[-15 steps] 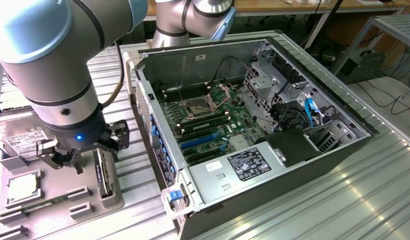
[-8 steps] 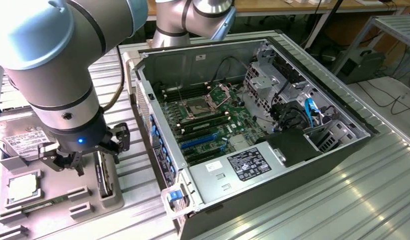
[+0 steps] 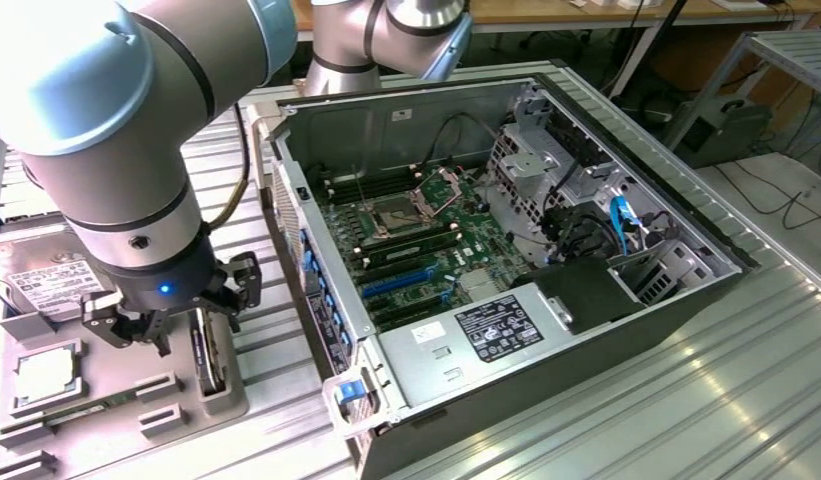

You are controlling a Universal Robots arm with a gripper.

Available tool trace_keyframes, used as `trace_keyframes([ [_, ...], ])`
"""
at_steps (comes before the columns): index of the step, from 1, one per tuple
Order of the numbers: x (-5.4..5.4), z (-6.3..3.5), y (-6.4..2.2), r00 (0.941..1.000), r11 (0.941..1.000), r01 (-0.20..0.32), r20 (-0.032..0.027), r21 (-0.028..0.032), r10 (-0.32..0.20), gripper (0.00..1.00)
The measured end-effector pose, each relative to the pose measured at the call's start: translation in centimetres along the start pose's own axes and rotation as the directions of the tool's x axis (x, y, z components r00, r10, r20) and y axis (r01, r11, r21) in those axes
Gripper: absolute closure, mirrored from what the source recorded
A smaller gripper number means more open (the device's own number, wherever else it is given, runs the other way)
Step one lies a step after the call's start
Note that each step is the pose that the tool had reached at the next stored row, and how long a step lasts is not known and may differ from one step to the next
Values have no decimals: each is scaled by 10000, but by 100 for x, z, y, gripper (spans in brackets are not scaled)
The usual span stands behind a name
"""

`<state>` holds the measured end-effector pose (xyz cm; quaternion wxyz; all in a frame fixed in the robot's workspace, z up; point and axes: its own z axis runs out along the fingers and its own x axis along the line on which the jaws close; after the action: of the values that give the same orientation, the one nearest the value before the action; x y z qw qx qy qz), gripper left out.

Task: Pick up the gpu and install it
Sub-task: 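Pick up the gpu and move the gpu toward the slot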

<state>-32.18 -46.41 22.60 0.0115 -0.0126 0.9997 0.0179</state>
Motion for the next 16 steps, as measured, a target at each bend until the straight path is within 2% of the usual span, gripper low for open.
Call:
trace_keyframes([
  [10,0,1,0,10000,10000,0,1,-2,0,28],
  [11,0,1,0,10000,10000,0,2,-1,0,29],
  [12,0,1,0,10000,10000,0,2,-1,0,36],
  [13,0,1,0,10000,10000,0,2,-2,0,36],
  [14,0,1,0,10000,10000,0,2,-1,0,43],
  [16,0,1,0,10000,10000,0,1,-1,0,43],
])
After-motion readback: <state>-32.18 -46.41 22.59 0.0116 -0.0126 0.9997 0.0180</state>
